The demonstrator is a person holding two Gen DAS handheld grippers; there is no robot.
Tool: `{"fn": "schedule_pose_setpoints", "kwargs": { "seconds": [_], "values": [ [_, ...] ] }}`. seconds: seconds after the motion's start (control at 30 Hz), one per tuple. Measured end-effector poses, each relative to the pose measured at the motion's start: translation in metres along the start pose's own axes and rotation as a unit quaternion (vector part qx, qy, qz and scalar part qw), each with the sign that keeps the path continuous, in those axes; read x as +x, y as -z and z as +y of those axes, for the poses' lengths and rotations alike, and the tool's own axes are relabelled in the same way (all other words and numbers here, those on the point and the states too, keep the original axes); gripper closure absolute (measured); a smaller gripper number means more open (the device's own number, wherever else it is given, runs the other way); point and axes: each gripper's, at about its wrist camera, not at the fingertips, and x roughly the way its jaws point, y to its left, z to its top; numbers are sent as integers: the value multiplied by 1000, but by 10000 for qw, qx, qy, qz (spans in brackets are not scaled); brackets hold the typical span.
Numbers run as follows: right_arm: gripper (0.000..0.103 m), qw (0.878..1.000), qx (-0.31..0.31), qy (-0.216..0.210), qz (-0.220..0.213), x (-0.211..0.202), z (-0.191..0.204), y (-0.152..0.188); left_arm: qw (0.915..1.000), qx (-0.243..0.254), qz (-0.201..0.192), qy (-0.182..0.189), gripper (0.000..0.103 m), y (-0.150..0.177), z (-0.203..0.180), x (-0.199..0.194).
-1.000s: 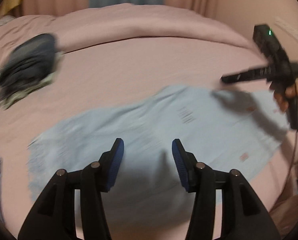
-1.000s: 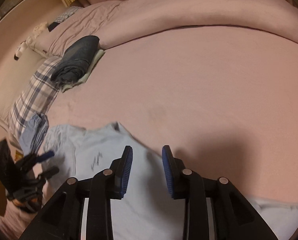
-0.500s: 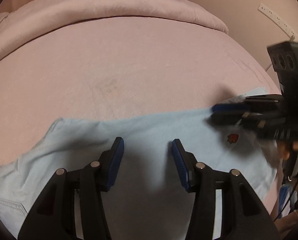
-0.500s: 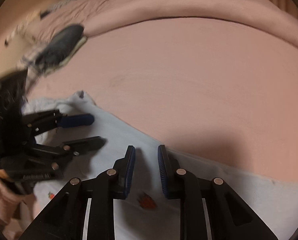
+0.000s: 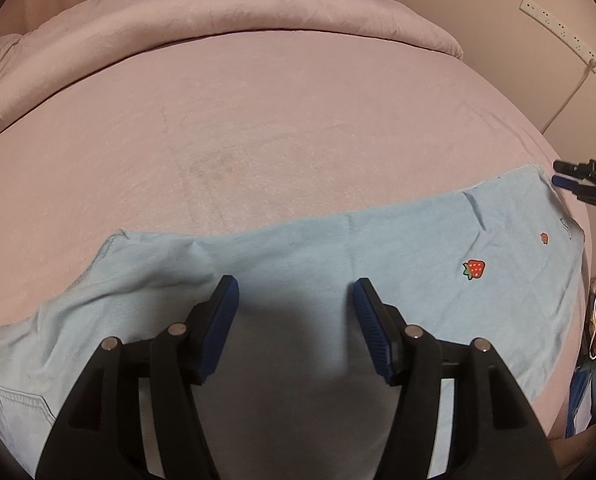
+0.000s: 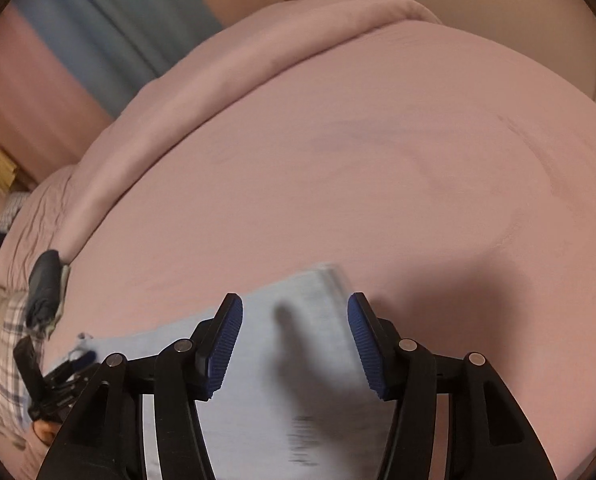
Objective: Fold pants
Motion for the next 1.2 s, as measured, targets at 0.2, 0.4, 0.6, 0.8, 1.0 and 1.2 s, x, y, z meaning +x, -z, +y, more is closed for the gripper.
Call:
{"fn": "schedule_pose_setpoints", "kwargs": {
  "seconds": [0.2, 0.4, 0.6, 0.8, 1.0, 1.2],
  "values": [
    [61, 9979, -169, -411, 469, 36, -2, 2, 9998, -32, 66, -160, 36, -3, -7, 4],
    [92, 9963, -703, -388, 312, 31, 23, -1, 9997, -36, 101, -230, 33, -6, -9, 7],
    [94, 9969, -661, -35, 429, 54, 9, 0, 9997, -23, 39, -253, 31, -4, -10, 7],
    [73, 9976, -682, 111, 69, 18, 20, 0, 9990, -80, 55, -435, 31, -6, -23, 1],
    [62, 9915, -1251, -336, -132, -21, 49, 24, 9989, 323, -242, -220, 31, -2, -63, -21],
    [62, 9784, -1880, -707, 491, -2, 70, 72, 9970, 747, -167, -110, 30, 17, -102, -18]
  ]
}}
